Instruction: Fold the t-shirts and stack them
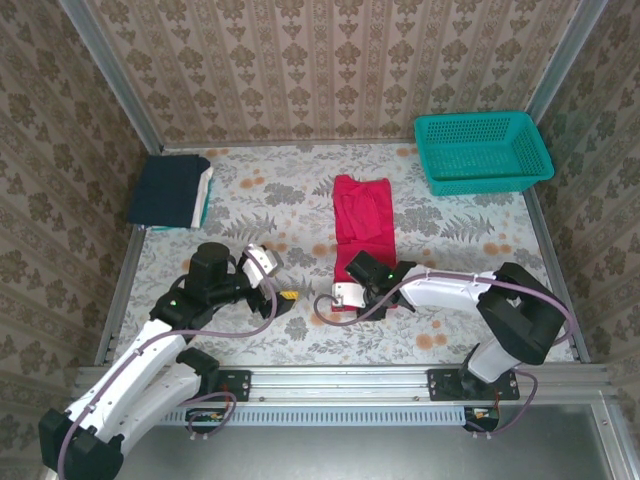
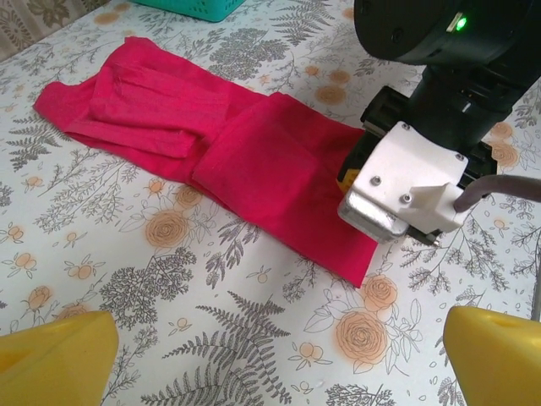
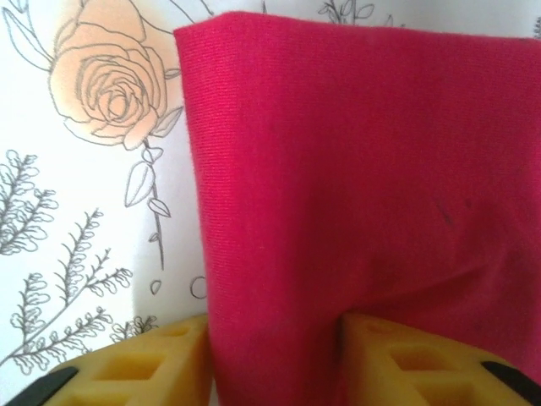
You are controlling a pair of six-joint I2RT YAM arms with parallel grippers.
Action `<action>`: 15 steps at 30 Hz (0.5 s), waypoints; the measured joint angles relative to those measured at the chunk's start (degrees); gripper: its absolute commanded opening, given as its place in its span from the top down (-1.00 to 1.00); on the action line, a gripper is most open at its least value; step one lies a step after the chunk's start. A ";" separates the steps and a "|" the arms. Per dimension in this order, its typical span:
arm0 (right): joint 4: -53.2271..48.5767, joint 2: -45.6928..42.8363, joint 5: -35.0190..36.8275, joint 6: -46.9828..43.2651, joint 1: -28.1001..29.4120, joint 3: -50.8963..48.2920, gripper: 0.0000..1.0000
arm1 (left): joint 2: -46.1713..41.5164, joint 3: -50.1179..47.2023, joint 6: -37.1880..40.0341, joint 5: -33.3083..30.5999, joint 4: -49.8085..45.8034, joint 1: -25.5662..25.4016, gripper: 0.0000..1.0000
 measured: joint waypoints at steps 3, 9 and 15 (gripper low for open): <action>-0.13 0.04 0.46 -1.07 0.39 0.00 0.59 | 0.00 -0.02 0.00 -0.31 -0.02 0.00 -1.00; 1.09 0.04 2.14 -1.79 0.46 0.37 1.00 | 0.00 -0.09 -1.03 -1.25 0.87 0.00 -0.99; -1.57 -1.77 1.92 -1.42 1.03 0.28 1.00 | 2.75 -0.81 -11.50 -7.02 8.37 0.00 -1.00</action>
